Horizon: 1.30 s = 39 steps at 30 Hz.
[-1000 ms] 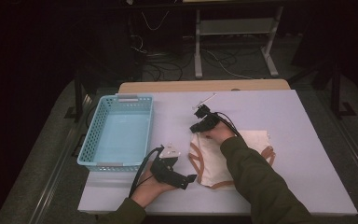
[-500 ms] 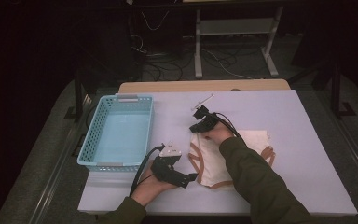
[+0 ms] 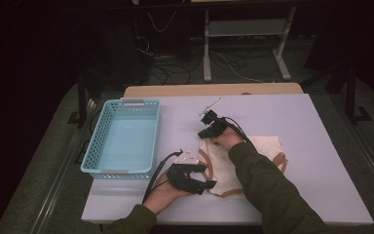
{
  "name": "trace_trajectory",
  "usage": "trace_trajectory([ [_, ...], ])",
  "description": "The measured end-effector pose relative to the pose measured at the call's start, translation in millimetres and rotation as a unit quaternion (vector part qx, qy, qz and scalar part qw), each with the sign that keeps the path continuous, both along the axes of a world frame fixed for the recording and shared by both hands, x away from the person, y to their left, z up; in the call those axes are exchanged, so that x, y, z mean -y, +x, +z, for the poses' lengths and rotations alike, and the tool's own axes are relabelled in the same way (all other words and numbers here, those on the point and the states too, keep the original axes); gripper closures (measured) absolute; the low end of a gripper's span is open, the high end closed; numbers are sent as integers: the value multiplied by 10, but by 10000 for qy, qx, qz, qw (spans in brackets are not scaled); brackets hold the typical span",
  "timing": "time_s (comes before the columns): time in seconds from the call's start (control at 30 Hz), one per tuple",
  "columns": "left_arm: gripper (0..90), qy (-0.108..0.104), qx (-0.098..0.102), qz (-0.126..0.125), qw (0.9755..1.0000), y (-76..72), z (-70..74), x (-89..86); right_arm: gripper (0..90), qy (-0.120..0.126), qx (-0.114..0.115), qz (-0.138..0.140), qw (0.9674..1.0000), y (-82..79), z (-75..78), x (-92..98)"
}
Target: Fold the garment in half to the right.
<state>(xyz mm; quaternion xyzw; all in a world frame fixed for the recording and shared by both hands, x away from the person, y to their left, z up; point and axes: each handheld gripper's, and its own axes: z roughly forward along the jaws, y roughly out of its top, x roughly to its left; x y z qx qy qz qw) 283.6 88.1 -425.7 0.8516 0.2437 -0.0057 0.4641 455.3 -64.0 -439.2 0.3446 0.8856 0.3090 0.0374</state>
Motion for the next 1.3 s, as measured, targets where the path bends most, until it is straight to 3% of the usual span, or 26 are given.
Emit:
trace_trajectory([
  [0.1, 423, -31, -15, -201, 9998, -7, -20, 76, 875, -6, 9, 8, 10000, 0, 0, 0],
  [0.23, 477, 122, -33, -528, 9985, -41, -74, 189, 875, 4, 9, 30, 10000, 3, -2, 3],
  [0.47, 537, 340, 29, -861, 9957, -89, -150, 247, 875, -1, 11, 23, 10000, 0, -1, 1],
  [0.57, 563, 520, 152, -998, 9935, -108, -183, 272, 875, -2, 16, 22, 10000, -2, -1, 0],
  [0.73, 591, 768, 332, -1121, 9902, -141, -220, 303, 874, -1, 23, 28, 10000, -2, -1, 0],
  [0.87, 619, 779, 493, -1150, 9891, -140, -253, 303, 875, -8, 28, 29, 10000, -5, 0, -3],
  [1.0, 675, 836, 725, -1208, 9865, -140, -267, 292, 875, -5, 40, 45, 10000, -6, -2, -2],
  [1.3, 813, 777, 717, -1225, 9868, -82, -284, 271, 875, -43, 78, 42, 10000, -16, 1, -10],
])
